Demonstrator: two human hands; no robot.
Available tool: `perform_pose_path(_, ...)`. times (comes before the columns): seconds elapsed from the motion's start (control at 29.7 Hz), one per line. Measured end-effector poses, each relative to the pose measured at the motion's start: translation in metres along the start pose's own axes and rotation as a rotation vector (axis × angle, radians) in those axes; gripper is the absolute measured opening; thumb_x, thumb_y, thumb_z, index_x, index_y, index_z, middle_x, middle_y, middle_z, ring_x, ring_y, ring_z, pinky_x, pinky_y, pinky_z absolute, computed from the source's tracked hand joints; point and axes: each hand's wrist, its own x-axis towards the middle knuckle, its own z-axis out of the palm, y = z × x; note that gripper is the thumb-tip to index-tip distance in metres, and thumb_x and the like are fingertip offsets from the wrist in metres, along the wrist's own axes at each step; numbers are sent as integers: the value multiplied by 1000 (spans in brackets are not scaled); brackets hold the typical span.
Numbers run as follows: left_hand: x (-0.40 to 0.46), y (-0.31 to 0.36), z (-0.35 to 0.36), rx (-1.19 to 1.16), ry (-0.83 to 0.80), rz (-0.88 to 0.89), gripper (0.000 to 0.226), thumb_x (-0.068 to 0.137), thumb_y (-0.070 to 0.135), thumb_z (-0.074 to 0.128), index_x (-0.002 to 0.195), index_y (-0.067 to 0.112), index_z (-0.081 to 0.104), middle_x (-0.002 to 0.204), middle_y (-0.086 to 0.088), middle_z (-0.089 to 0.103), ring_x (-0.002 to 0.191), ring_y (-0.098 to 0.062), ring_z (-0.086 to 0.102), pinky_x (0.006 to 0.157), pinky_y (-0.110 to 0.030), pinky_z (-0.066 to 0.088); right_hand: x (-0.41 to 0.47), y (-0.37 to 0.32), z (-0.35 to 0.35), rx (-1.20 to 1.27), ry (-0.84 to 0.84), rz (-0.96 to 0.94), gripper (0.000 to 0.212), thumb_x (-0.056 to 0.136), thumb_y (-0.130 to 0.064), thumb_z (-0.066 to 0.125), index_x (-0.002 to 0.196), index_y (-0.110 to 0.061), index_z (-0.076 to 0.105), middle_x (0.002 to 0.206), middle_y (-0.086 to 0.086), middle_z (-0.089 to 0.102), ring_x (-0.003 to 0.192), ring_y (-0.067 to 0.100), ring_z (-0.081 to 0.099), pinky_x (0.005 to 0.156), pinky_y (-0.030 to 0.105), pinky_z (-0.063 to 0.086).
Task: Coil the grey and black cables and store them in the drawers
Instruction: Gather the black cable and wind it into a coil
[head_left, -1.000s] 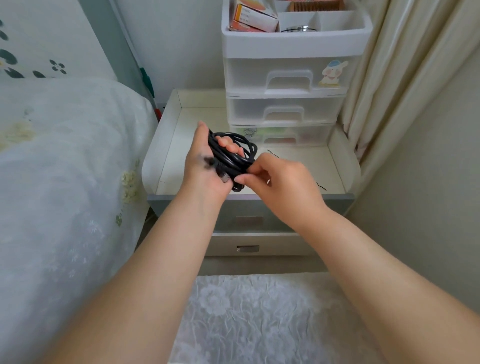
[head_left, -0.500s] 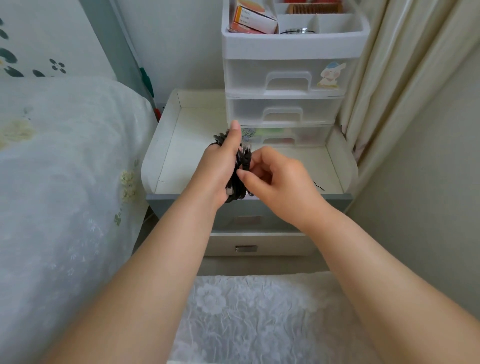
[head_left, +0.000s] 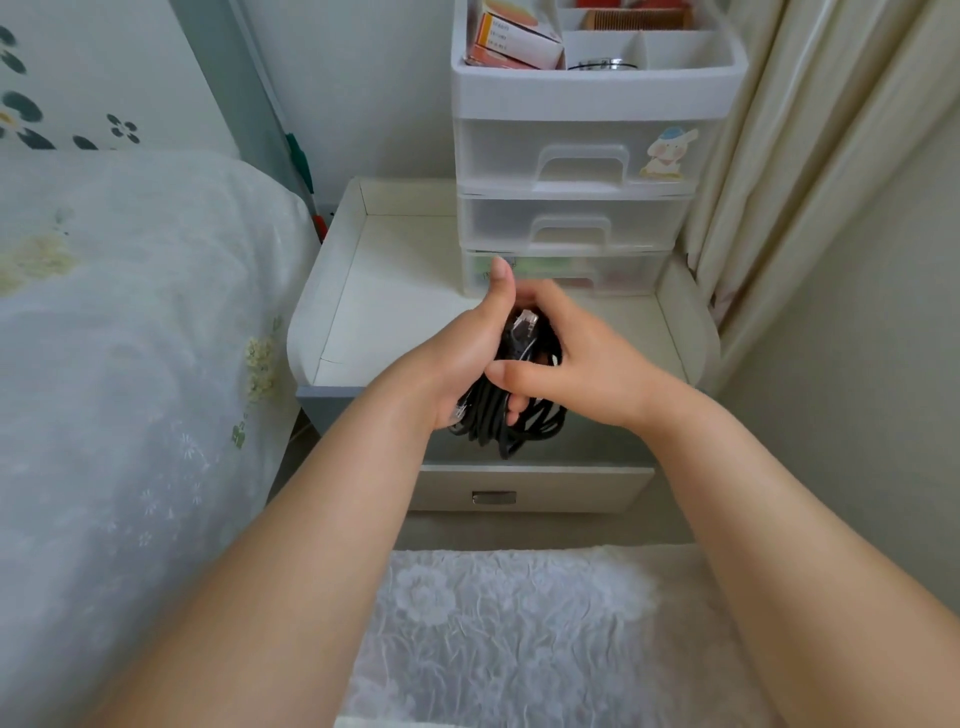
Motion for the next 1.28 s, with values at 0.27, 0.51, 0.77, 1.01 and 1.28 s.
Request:
perform_pose_path(0.27,-2,-6,-4,135,-158,-96,92,84,76,4,48,16,65,56,-14,62,36,-18,45,44,-23,42,0,-4,-8,-73,-259,84,27,84,-43,65,104,-28,55,79,-5,75,75,13,70,96,34,45)
perform_pose_path(0.51,0,-7,-5,-69,-228,-98,96,81,80,6,58,10,67,59,-19,64,35,-18,49,45,-25,44,1,-8,-3,-357,-37,8,20,82,-55,58,80,-36,50,60,-8,70,66,-7,63,65,17,40)
perform_pose_path(0.77,-4,-4,2,-159,-123,-113,91,76,83,16,68,7,65,52,-14,57,41,-22,55,53,-34,54,5,5,-4,-371,152,-53,36,71,-66,59,79,-31,57,62,-2,67,65,13,63,69,40,52)
perform_pose_path(1.01,-10,-6,-10,153,-168,114,96,63,87,17,108,19,66,83,-12,70,87,-21,68,83,-30,48,5,16,-15,-153,264,-35,29,75,-47,68,64,-28,51,54,-12,55,56,4,48,62,28,41)
perform_pose_path(1.28,-11,-12,-7,550,104,137,27,75,25,74,99,29,62,90,4,70,87,-12,67,85,-35,54,13,27,-10,-126,361,1,36,73,-52,67,68,-18,58,61,-9,60,60,9,53,61,33,43)
